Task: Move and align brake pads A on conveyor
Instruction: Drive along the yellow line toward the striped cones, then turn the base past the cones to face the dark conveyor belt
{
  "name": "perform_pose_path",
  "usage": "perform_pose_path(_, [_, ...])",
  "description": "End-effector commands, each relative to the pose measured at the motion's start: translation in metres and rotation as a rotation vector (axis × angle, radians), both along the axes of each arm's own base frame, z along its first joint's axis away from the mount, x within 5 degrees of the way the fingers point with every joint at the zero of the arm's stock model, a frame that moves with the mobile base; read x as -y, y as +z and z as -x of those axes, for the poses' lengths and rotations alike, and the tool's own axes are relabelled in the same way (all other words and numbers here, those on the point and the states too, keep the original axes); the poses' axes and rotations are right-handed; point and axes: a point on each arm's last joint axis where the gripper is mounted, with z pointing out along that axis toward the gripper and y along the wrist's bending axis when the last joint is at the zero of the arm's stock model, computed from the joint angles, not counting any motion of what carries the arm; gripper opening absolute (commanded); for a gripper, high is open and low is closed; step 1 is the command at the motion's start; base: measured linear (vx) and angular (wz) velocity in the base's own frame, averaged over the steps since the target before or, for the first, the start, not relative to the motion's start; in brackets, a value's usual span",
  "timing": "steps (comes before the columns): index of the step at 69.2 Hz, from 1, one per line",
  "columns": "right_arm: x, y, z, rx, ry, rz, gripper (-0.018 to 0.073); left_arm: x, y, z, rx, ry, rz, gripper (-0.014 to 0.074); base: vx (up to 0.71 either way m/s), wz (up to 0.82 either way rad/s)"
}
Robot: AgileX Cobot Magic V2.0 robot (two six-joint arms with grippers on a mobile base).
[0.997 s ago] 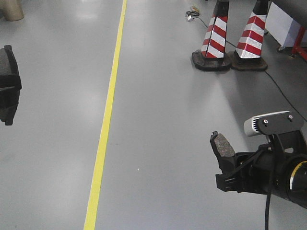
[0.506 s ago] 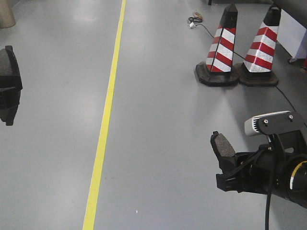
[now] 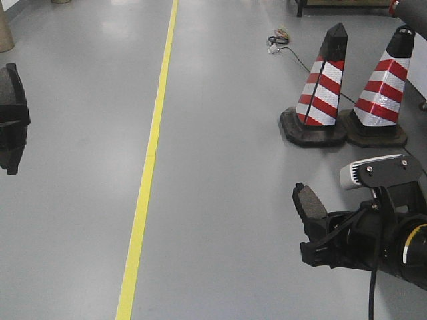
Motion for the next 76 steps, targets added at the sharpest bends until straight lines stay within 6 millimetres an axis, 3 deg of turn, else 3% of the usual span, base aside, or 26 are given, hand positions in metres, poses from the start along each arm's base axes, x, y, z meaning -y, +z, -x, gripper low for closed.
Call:
perform_pose_path(1, [-0.0027, 0.0183, -0.0041, 0.114, 0.016, -0.045, 0.0096, 0.002, 0.0172, 0.0014, 0.114, -0.029, 0.034, 0.0199, 0.54, -0.03])
perform_pose_path(76, [-0.0026, 0.0183, -0.0041, 0.114, 0.016, -0.044, 0.0096, 0.0019, 0.0174, 0.0016, 0.115, -0.029, 0.035, 0.0199, 0.52, -0.03])
